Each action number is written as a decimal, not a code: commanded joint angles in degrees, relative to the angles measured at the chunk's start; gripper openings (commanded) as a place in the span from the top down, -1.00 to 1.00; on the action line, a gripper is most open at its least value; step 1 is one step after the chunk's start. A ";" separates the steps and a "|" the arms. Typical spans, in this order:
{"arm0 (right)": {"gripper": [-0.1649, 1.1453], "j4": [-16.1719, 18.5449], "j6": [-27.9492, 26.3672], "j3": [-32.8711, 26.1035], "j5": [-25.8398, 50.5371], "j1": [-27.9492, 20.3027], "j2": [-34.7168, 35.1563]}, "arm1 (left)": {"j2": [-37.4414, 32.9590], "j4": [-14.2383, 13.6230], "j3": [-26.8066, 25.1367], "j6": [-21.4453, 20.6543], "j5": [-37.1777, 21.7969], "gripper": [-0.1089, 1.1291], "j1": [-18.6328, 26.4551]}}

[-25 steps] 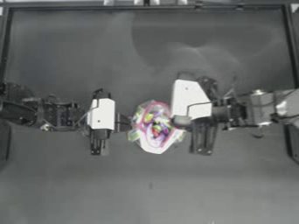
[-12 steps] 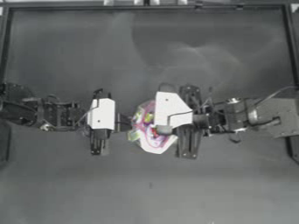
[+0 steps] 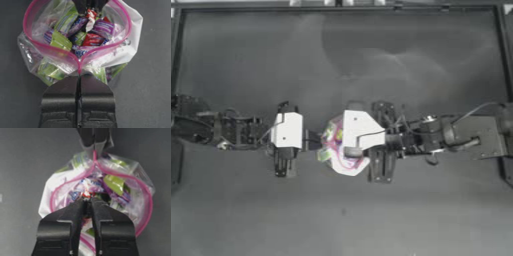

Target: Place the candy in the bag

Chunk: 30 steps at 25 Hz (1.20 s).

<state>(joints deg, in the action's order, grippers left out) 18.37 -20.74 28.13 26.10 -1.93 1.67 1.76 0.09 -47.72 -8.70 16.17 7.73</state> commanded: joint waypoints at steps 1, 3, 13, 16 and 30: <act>-0.31 -0.18 -0.09 -0.70 -0.62 -0.88 -0.97 | -0.70 0.09 1.05 0.09 0.26 0.76 0.00; -0.47 -0.09 -0.09 -0.70 -0.62 -1.05 -0.79 | -0.70 0.09 1.05 0.09 0.26 0.76 0.00; -0.73 -0.09 0.09 -1.14 -0.53 -1.05 -1.32 | -0.70 0.09 0.88 0.09 0.26 0.76 0.00; -0.73 0.09 0.09 -0.97 -0.53 -0.79 -2.81 | -0.70 0.09 0.88 0.09 0.26 0.76 0.09; -0.73 0.00 -0.44 5.36 -1.49 -0.18 -17.14 | -4.31 -0.18 1.14 -0.62 -0.53 0.76 1.05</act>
<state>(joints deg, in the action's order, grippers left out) 18.28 -21.01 33.66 25.40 -2.11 -13.01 1.23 0.00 -47.64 -9.23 15.82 8.44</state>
